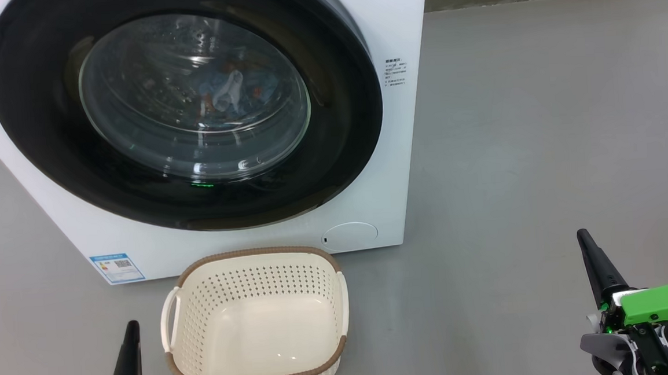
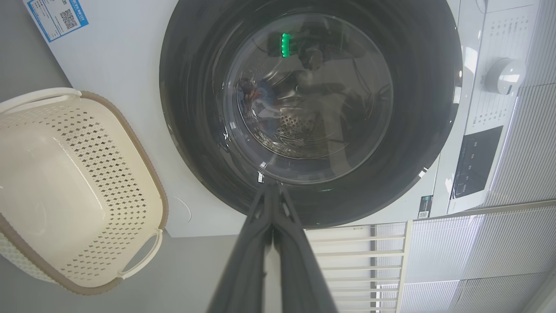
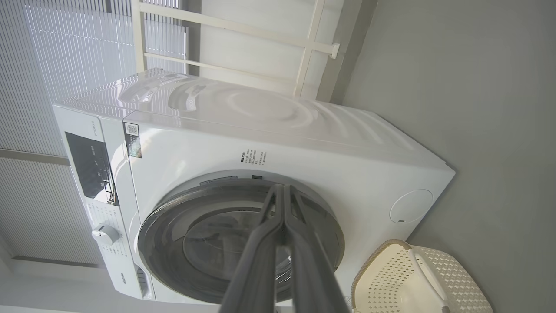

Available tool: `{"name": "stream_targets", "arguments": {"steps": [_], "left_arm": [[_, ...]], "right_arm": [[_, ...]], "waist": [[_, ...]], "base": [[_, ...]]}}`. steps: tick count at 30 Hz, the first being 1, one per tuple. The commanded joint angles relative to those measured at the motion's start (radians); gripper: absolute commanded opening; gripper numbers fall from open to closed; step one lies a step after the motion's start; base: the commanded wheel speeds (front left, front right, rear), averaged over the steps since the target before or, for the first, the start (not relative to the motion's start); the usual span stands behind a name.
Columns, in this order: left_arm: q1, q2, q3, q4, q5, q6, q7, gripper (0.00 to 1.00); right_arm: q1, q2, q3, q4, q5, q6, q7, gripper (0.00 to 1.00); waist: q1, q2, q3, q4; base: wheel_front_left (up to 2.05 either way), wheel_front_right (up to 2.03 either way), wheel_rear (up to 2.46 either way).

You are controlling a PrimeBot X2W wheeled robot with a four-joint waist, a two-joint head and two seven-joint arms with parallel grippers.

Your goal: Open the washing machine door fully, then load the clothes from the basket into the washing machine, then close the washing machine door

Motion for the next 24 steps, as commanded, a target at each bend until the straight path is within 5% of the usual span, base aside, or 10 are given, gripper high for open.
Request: {"name": "stream_targets", "arguments": {"steps": [1, 24], "left_arm": [[-0.044, 0.012, 0.034, -0.028, -0.024, -0.009, 0.010, 0.00], [-0.052, 0.001, 0.059, -0.030, -0.138, -0.016, 0.049, 0.00]], "right_arm": [[-0.006, -0.002, 0.009, -0.034, 0.029, 0.000, 0.012, 0.00], [-0.002, 0.008, -0.024, -0.048, 0.156, 0.000, 0.052, 0.00]], "waist": [[0.0000, 0.0000, 0.000, 0.000], [0.0000, 0.0000, 0.000, 0.003]], "base": [[0.00, 0.00, 0.00], [0.00, 0.00, 0.00]]}}
